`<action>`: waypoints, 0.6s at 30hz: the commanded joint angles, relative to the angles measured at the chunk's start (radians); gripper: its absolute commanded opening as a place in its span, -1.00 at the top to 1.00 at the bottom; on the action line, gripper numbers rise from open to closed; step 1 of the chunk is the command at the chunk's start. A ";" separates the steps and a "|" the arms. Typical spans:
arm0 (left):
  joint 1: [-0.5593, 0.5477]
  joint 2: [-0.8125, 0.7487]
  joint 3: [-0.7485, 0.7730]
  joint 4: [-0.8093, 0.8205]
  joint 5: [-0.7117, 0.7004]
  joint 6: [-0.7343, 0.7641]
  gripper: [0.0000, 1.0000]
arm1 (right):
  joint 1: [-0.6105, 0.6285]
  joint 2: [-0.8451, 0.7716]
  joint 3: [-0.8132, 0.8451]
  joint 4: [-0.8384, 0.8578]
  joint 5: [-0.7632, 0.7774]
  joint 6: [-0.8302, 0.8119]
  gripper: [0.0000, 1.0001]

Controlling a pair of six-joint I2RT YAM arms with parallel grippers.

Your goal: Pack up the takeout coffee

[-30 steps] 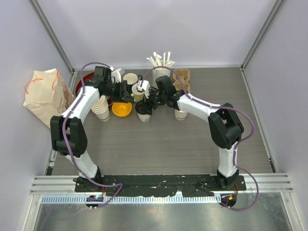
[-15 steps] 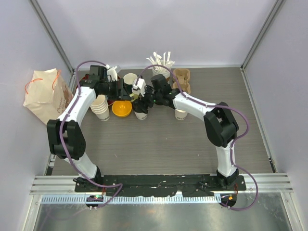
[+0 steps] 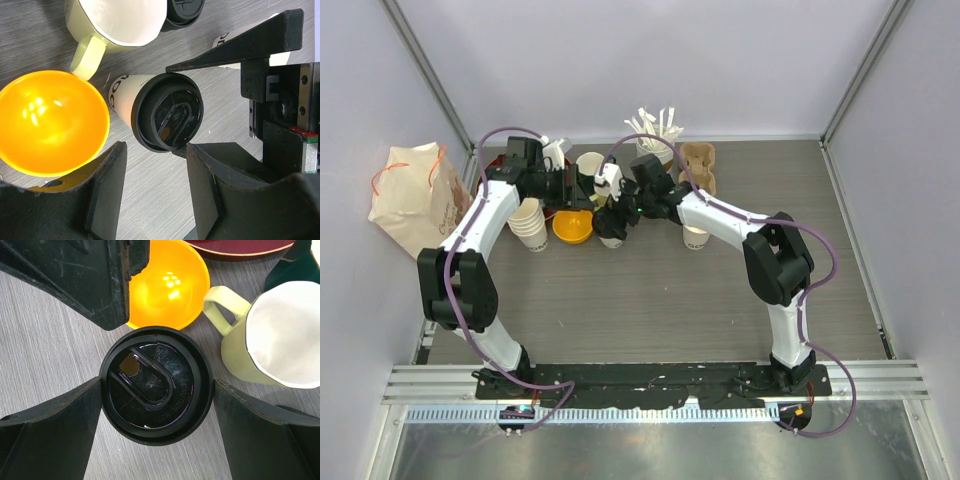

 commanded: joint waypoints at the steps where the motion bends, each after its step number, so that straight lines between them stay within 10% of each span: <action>1: 0.005 -0.016 0.000 0.002 0.028 0.010 -0.10 | 0.002 -0.015 0.035 -0.080 0.030 -0.014 -0.86; 18: 0.005 0.023 -0.003 -0.005 0.028 0.015 -0.18 | -0.015 0.006 0.165 -0.123 0.002 0.009 -0.86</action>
